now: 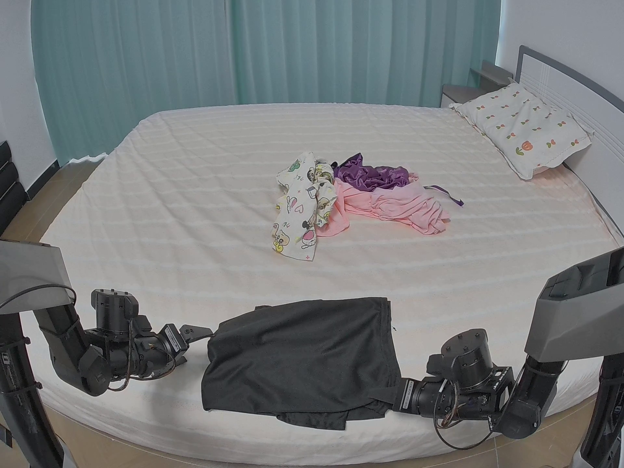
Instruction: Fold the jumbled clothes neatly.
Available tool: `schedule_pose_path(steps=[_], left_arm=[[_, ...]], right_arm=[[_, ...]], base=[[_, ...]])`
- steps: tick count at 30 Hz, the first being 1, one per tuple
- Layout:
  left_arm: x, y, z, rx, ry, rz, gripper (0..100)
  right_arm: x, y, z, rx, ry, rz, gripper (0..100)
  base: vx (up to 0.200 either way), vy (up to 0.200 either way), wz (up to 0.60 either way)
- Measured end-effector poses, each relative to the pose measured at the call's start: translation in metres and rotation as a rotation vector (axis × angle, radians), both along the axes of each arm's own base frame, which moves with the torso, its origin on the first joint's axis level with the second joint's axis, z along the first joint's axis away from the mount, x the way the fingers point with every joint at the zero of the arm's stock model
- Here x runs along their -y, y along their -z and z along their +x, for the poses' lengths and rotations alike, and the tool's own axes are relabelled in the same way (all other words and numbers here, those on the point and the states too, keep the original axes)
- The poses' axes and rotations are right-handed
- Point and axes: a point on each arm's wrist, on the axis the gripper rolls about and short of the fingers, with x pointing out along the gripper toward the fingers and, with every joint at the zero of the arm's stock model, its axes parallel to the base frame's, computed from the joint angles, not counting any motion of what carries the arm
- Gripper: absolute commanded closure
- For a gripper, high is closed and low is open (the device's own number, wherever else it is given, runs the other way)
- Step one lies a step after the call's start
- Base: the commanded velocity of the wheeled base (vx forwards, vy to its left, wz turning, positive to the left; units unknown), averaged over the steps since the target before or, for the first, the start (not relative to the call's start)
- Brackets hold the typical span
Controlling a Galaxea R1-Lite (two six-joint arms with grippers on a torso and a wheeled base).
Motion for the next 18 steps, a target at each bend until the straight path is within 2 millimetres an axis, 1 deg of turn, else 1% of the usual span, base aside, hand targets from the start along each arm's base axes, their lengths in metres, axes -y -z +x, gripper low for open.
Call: schedule_pose_path(steps=[10, 17, 18], left_arm=[[0.000, 0.003, 0.002, -0.006, 0.000, 0.000, 0], [0.000, 0.004, 0.001, -0.010, 0.000, 0.000, 0], [0.000, 0.004, 0.001, -0.010, 0.000, 0.000, 0]], right_arm=[[0.005, 0.004, -0.018, -0.019, 0.001, -0.062, 100], [0.008, 0.004, -0.022, -0.019, -0.013, -0.081, 100], [0.009, 0.005, -0.023, -0.019, -0.016, -0.085, 0]], base=[[0.000, 0.000, 0.00], [0.000, 0.000, 0.00], [0.000, 0.000, 0.00]])
